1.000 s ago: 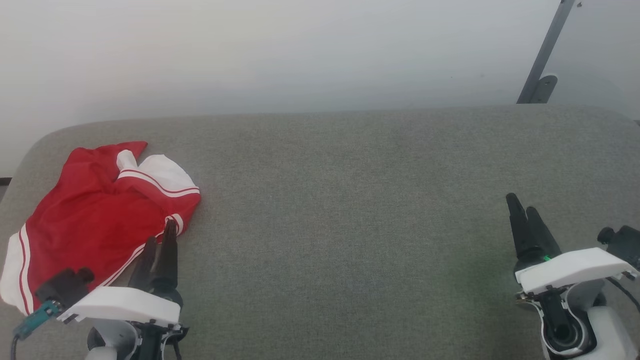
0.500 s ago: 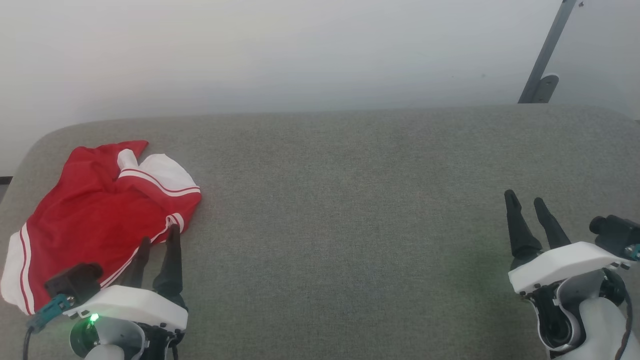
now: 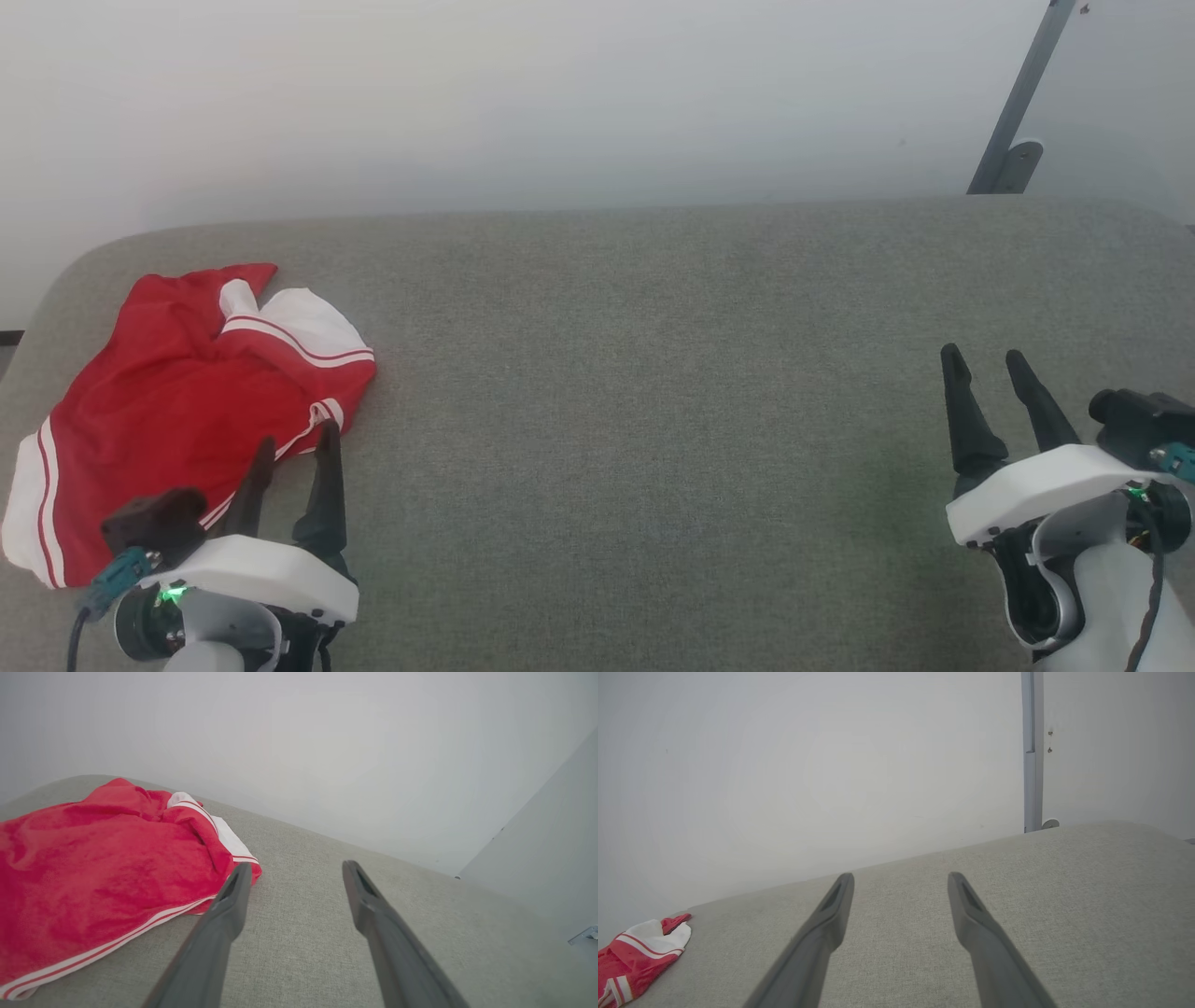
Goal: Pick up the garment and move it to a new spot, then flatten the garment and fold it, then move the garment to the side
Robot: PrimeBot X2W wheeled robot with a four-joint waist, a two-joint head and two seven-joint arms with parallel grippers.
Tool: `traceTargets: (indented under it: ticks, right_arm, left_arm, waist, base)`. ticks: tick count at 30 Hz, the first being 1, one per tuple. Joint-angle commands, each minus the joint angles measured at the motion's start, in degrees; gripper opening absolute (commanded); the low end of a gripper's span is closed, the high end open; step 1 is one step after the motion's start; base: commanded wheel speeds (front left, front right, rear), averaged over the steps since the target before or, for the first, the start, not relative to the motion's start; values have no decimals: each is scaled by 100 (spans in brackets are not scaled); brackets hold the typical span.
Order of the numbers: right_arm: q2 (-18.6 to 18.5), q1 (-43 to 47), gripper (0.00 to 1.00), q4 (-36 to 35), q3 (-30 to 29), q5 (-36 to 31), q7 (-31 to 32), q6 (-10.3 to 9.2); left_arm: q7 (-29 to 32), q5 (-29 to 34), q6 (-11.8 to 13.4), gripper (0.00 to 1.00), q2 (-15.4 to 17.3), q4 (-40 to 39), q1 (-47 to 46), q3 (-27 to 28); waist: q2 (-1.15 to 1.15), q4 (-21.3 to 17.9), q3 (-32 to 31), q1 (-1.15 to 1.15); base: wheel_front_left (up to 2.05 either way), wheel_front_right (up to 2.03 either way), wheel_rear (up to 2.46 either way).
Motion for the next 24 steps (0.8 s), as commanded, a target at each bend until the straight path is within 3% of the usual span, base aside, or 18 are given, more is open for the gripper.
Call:
traceTargets:
  ticks: [1,24]
  right_arm:
    - [-32,-115,100,-64,1,-140,-57,2]
    - [-72,-191,100,66,34,-1053,-381,2]
  left_arm:
    - [-51,148,-18,100,46,-51,-38,8]
    - [-375,1315,-223,100,-43,105,45,196]
  waist:
    - [0,-1,-1,0]
    - [0,-7,-14,0]
  base:
    - [0,0,0]
    - [0,0,0]
